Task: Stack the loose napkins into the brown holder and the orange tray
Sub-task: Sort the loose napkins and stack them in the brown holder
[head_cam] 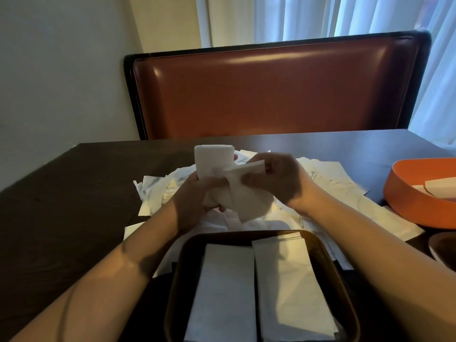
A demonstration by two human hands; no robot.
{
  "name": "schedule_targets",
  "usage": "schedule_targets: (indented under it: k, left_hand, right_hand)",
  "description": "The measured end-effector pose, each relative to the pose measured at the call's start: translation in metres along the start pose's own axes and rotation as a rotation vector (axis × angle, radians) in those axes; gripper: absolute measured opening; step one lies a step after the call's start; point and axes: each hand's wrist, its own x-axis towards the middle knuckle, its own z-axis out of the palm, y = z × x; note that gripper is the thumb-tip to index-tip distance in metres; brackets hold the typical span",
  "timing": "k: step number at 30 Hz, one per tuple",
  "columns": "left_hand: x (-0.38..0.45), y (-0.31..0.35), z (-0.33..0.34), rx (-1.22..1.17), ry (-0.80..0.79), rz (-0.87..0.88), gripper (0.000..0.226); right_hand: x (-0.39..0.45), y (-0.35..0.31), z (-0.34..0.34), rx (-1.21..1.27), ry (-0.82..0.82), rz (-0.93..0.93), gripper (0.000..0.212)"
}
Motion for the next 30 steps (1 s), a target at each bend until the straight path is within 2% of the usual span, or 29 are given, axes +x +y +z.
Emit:
schedule_targets:
  k: [2,4,6,9,11,12,14,19,22,23,27,30]
  left_hand:
    - [0.002,-0.002,0.002,-0.203,-0.01,-0.052,0.02]
    - [0.0,-0.003,0.002,-0.216,-0.014,-0.067,0.024]
    - [0.004,-0.01,0.002,-0.164,0.076,-0.079,0.032]
    - [0.004,-0.012,0.003,-0.142,0.091,-0.156,0.045]
    - [0.002,-0.008,0.006,-0.163,0.002,-0.168,0.023]
    - [0.0,-0.001,0.013,-0.256,-0.043,-0.223,0.029]
    - [0.002,0.001,0.016,-0.443,-0.062,-0.301,0.056]
    - [0.003,0.001,0.014,-0.434,-0.161,-0.267,0.083]
    - [-0.001,0.004,0.016,-0.294,-0.131,-0.232,0.059]
    - [0.0,0.002,0.016,-0.317,-0.136,-0.224,0.054]
    - [0.003,-0.001,0.015,-0.437,-0.136,-0.232,0.059]
    - [0.005,0.0,0.015,-0.487,-0.178,-0.239,0.071]
  right_hand:
    - [-0.003,-0.003,-0.001,0.29,0.01,0.024,0.012]
    - [-0.006,-0.007,0.0,0.626,0.037,0.094,0.01]
    - [-0.005,-0.007,0.005,0.731,0.091,0.152,0.016]
    - [0.0,-0.004,0.014,0.638,0.162,0.16,0.015]
    - [0.002,-0.002,0.017,0.523,0.195,0.144,0.011]
    - [0.003,0.0,0.018,0.494,0.205,0.139,0.013]
    - [0.004,0.003,0.018,0.498,0.218,0.144,0.015]
    - [0.004,0.007,0.02,0.467,0.228,0.16,0.012]
    - [0.004,0.009,0.021,0.439,0.218,0.148,0.007]
    - [0.004,0.01,0.021,0.429,0.211,0.146,0.007]
    - [0.007,0.01,0.018,0.398,0.21,0.145,0.013]
    - [0.007,0.01,0.015,0.447,0.219,0.168,0.008]
